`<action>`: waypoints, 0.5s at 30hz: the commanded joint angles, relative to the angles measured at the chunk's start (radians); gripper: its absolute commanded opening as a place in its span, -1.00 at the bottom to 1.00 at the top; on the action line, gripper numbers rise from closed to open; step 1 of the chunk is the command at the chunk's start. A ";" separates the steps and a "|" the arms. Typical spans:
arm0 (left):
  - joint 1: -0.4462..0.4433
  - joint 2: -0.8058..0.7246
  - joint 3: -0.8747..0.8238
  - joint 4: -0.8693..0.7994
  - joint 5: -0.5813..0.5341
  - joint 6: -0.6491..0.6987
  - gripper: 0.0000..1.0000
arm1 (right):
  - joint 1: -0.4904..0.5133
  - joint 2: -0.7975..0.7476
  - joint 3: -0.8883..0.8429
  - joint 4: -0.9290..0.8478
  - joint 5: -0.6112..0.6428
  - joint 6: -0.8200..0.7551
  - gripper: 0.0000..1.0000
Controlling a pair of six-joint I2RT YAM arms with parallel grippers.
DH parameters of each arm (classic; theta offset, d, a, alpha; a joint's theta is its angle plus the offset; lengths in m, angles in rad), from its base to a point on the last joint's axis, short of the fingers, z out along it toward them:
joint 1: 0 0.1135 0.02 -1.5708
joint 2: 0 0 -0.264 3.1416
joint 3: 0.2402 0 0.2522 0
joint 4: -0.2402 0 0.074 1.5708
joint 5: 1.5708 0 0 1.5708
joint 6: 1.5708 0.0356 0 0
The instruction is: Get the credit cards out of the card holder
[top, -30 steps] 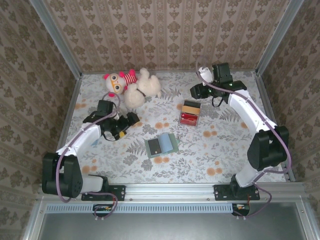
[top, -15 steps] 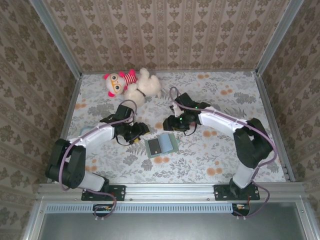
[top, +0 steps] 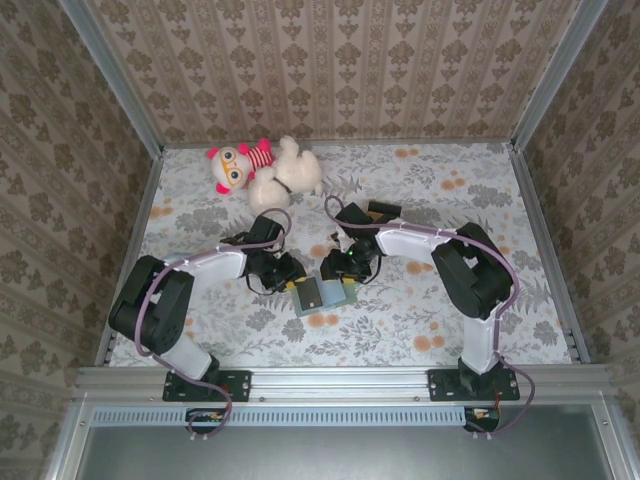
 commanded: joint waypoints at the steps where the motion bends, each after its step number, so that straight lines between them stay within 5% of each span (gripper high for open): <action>1: -0.009 0.016 -0.016 -0.010 -0.016 -0.008 -0.48 | 0.010 0.037 0.026 -0.007 -0.096 -0.012 0.03; 15: -0.011 0.017 -0.054 -0.013 -0.034 -0.009 -0.60 | 0.025 0.058 0.049 0.071 -0.284 0.016 -0.01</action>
